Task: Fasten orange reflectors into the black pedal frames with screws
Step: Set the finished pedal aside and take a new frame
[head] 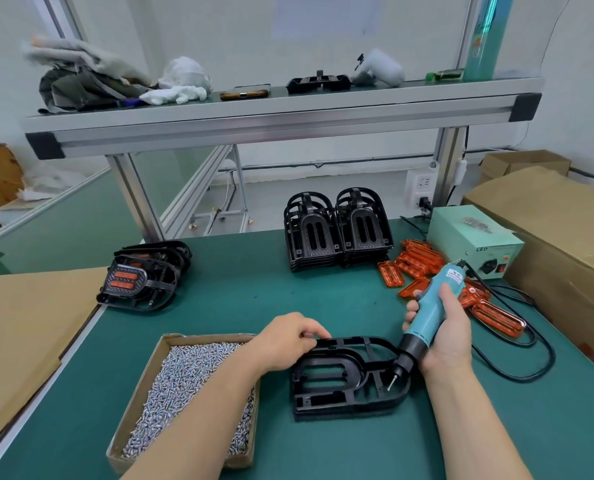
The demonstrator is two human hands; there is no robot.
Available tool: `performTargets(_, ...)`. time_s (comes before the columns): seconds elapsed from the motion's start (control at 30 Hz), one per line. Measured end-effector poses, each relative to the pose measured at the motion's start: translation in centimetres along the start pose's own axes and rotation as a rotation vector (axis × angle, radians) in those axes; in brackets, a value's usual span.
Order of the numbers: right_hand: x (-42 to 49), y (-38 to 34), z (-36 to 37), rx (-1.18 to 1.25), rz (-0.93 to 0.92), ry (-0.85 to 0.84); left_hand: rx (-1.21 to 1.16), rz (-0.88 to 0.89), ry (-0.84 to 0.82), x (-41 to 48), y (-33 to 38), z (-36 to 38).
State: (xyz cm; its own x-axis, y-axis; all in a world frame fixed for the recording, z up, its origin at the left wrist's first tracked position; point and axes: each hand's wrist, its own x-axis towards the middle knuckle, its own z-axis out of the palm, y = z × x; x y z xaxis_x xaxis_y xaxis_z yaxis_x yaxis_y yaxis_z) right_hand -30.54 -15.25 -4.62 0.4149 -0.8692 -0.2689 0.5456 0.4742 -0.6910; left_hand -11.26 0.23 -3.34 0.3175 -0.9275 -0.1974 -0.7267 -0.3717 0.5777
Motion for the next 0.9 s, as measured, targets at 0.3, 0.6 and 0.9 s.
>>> performTargets(0.3, -0.1, 0.0, 0.3, -0.017, 0.003, -0.013, 0.034, 0.005, -0.005, -1.0, -0.1, 0.0)
performTargets(0.6, -0.6, -0.4, -0.1, 0.118, -0.011, -0.043, -0.092, 0.053, 0.186, 0.5, 1.3, -0.2)
performTargets(0.9, -0.2, -0.5, -0.4, 0.17, 0.048, -0.014, 0.154, 0.193, 0.064, 9.1, 6.9, 1.4)
